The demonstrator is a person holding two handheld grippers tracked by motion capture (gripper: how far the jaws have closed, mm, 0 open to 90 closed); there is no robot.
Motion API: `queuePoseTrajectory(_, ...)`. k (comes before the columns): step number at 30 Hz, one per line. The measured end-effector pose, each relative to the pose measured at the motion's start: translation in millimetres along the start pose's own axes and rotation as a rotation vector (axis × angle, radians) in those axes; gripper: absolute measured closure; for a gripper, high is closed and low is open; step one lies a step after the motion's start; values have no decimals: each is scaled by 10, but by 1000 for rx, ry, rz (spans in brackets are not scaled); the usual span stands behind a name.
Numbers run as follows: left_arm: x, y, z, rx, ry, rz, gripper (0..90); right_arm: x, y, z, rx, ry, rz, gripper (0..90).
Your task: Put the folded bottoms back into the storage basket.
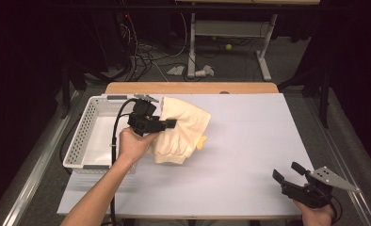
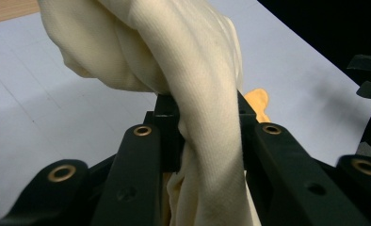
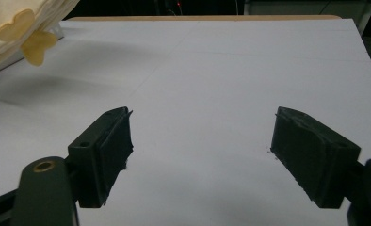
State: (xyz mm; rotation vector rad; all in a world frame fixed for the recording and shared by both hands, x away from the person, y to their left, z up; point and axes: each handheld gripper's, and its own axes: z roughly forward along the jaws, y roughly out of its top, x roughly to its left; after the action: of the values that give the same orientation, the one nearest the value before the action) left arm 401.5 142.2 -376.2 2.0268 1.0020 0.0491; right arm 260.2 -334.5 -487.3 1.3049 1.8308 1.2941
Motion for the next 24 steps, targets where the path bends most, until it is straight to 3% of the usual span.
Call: queuePoseTrajectory(24,133,-133,-315,-56,11,-47,708,2,0,11,4,-1,0,217)
